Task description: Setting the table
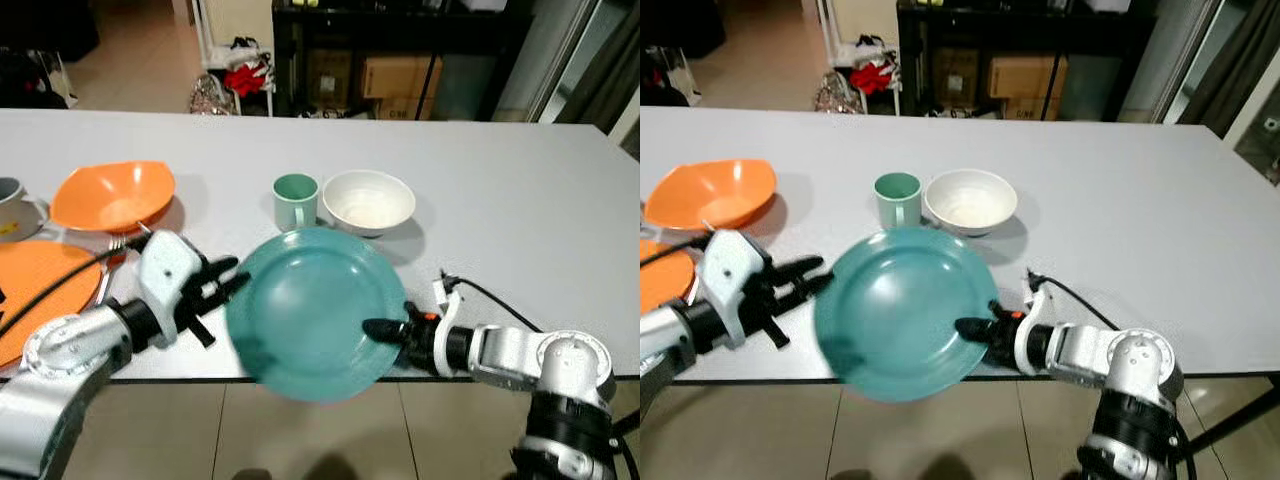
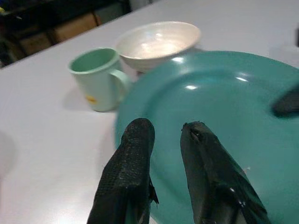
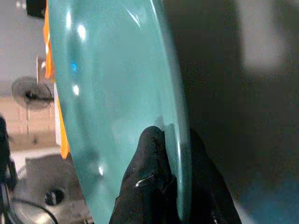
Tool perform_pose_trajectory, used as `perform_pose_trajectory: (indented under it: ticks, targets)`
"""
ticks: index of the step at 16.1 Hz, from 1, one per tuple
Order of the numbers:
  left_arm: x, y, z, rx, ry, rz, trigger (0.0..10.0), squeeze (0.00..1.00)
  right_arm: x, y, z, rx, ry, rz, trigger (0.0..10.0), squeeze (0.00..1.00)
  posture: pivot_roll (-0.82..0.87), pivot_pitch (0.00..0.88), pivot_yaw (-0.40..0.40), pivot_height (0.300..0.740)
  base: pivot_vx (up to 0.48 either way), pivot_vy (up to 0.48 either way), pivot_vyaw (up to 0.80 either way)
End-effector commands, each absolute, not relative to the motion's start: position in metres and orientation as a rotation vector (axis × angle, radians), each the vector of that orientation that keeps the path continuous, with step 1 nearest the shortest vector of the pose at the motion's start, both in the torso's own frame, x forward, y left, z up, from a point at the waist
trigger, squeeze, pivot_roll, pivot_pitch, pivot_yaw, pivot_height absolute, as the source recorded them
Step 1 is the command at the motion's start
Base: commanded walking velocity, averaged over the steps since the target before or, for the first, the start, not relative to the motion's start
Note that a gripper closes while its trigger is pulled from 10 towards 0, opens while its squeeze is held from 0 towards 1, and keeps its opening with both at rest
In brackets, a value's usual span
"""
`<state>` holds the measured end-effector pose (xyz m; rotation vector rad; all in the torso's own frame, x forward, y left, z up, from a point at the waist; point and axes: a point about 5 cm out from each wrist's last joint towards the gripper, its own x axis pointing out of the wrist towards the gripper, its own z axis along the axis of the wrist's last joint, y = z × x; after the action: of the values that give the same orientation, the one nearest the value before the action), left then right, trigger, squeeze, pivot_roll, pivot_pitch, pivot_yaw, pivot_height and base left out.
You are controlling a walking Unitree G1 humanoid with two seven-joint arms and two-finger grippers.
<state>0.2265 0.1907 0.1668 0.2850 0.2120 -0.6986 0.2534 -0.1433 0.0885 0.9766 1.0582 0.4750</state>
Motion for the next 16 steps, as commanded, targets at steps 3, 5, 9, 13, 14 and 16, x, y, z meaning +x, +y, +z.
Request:
perform_pose_trajectory:
  ticks: [3, 5, 9, 13, 14, 16]
  targets:
    - [0.225, 0.189, 0.168, 0.289, 0.222, -0.724, 10.0, 0.0, 0.259, -0.146, 0.086, 1.009, 1.08, 0.408, 10.0, 0.0, 0.13, 0.0, -0.018, 0.74, 0.0, 0.0, 0.0]
    - [0.226, 0.188, 0.169, 0.283, 0.22, -0.731, 10.0, 0.0, 0.266, -0.15, 0.088, 1.075, 1.045, 0.341, 10.0, 0.0, 0.13, 0.0, -0.016, 0.74, 0.0, 0.0, 0.0]
    - [0.227, 0.183, 0.167, 0.276, 0.218, -0.747, 10.0, 0.0, 0.276, -0.159, 0.09, 1.085, 0.969, 0.25, 10.0, 0.0, 0.13, 0.0, -0.014, 0.74, 0.0, 0.0, 0.0]
    - [0.227, 0.177, 0.165, 0.257, 0.219, -0.762, 10.0, 0.0, 0.282, -0.157, 0.093, 1.071, 0.959, 0.217, 10.0, 0.0, 0.13, 0.0, -0.013, 0.74, 0.0, 0.0, 0.0]
    - [0.227, 0.176, 0.164, 0.251, 0.221, -0.762, 10.0, 0.0, 0.283, -0.156, 0.093, 1.071, 0.958, 0.216, 10.0, 0.0, 0.13, 0.0, -0.013, 0.74, 0.0, 0.0, 0.0]
    - [0.226, 0.174, 0.163, 0.239, 0.232, -0.766, 10.0, 0.0, 0.284, -0.153, 0.093, 1.064, 0.96, 0.227, 10.0, 0.66, 0.13, 0.0, -0.013, 0.74, 0.0, 0.0, 0.0]
